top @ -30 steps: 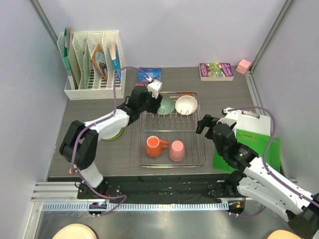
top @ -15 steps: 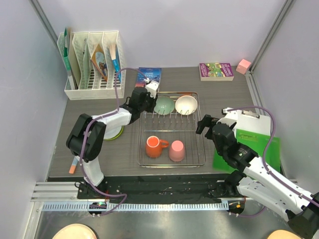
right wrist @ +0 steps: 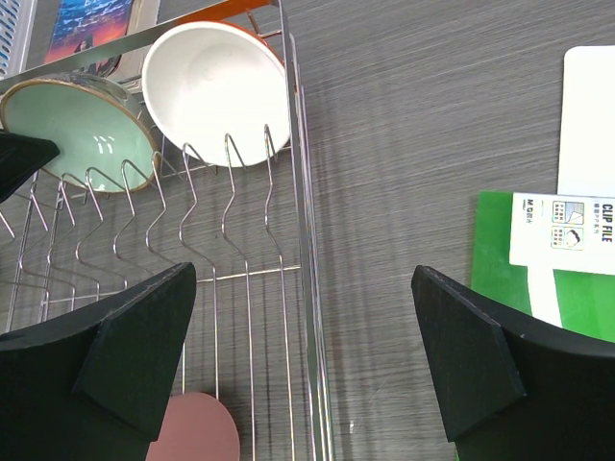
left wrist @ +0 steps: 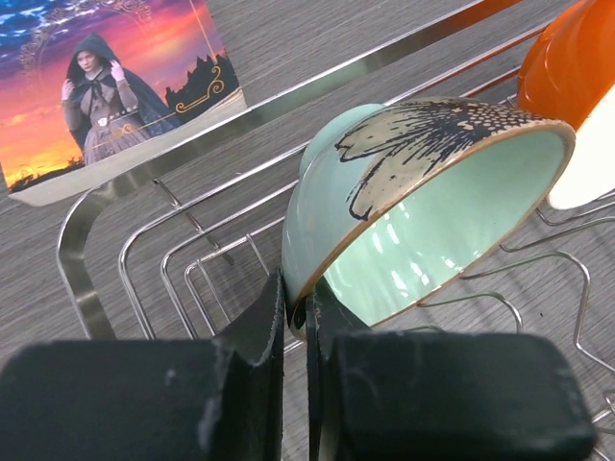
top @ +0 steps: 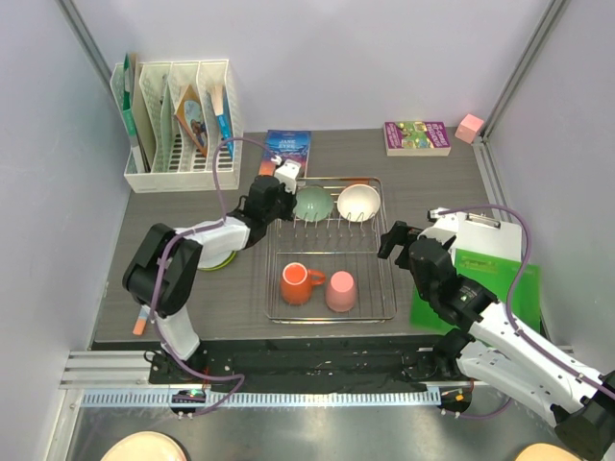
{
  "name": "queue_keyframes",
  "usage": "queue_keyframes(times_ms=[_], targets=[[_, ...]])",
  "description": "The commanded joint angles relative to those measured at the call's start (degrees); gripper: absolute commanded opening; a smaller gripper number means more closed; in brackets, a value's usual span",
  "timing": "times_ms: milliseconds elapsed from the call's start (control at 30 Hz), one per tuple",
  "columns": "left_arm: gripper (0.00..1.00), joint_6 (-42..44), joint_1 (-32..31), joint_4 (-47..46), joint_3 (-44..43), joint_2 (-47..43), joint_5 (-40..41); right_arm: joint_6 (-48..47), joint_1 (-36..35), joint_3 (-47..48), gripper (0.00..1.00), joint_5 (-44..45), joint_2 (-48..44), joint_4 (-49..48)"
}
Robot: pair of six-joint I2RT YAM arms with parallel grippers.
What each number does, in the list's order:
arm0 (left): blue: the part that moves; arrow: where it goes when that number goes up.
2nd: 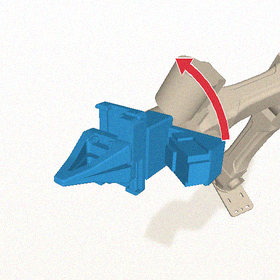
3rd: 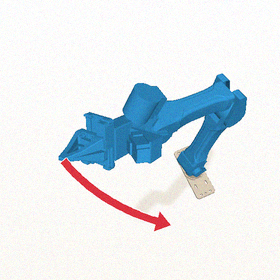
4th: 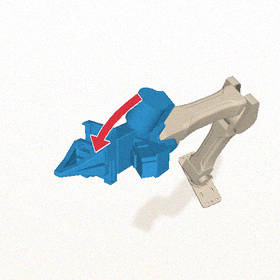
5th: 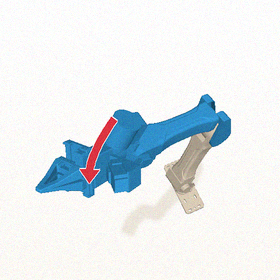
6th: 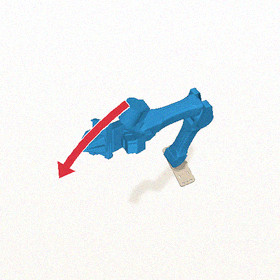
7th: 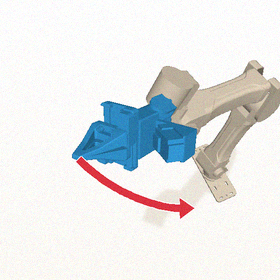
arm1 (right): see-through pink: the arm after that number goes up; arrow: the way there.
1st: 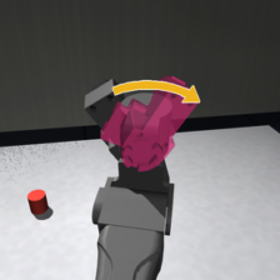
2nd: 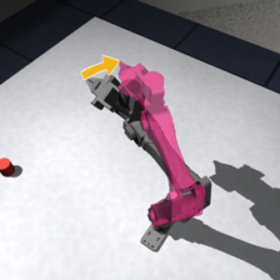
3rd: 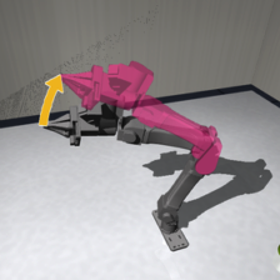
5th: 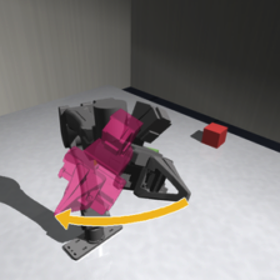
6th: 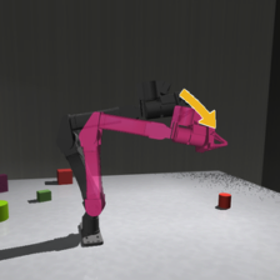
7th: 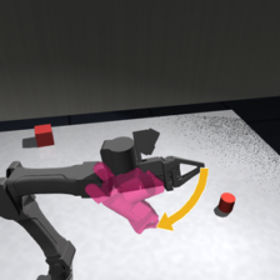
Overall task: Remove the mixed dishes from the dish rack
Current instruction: Pick up the bowl from the dish rack.
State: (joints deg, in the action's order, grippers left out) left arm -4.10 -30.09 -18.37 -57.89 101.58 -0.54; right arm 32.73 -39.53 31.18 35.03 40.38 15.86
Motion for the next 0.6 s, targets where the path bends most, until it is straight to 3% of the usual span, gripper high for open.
queue_keyframes(times_ms=[0, 367, 567], targets=[[0.0, 1.4, -1.5, -6.2, 1.3, -5.9, 0.9, 0.7, 0.0, 0.5, 1.0, 1.2, -0.2, -0.7], [0.0, 3.8, -7.9, -9.2, 2.9, -14.4, 6.8, 1.1, 0.1, 0.5, 1.0, 1.4, 0.0, -0.8], [0.0, 9.5, -12.5, -11.9, 4.2, -19.7, 12.2, 1.1, 0.0, 1.0, 1.0, 1.8, -0.6, -0.8]])
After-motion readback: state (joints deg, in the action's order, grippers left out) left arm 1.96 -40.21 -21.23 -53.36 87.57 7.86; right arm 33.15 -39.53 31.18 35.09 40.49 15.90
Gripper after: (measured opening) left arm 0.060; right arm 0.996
